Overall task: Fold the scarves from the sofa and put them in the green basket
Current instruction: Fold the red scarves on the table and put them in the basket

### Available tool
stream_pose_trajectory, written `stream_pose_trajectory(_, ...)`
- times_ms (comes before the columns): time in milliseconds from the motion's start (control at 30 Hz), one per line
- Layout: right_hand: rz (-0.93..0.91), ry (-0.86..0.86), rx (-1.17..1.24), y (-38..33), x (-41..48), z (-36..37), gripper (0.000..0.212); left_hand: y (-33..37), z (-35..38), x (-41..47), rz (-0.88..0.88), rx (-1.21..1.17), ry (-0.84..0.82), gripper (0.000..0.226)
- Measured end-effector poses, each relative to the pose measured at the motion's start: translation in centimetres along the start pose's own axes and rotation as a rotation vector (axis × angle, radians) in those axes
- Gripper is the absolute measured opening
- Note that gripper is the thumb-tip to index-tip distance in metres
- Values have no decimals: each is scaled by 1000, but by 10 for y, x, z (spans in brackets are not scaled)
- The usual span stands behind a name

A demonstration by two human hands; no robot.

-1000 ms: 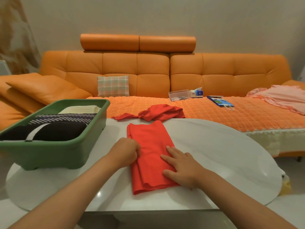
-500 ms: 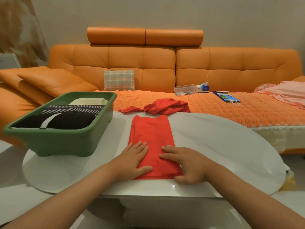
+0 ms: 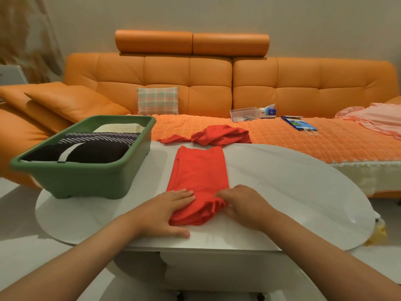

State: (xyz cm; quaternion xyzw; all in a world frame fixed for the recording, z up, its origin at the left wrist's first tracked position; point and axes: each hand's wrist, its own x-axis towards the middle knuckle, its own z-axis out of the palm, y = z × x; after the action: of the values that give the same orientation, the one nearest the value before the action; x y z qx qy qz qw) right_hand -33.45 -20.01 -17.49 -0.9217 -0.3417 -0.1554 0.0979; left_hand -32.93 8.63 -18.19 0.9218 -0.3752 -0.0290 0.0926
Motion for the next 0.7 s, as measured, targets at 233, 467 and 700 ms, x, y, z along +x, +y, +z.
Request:
stream_pose_trajectory(233,581,205,529,12,21,-11,24,-6,-3,10,-121,-438,467,30)
stream_pose_trajectory(467,809,225,357,25,42,5,32,4,-19,55,-575,-531,705,31)
stream_pose_trajectory(700,836,104,119,25,57,16,42,-4,-12,83,-352,362,627,41)
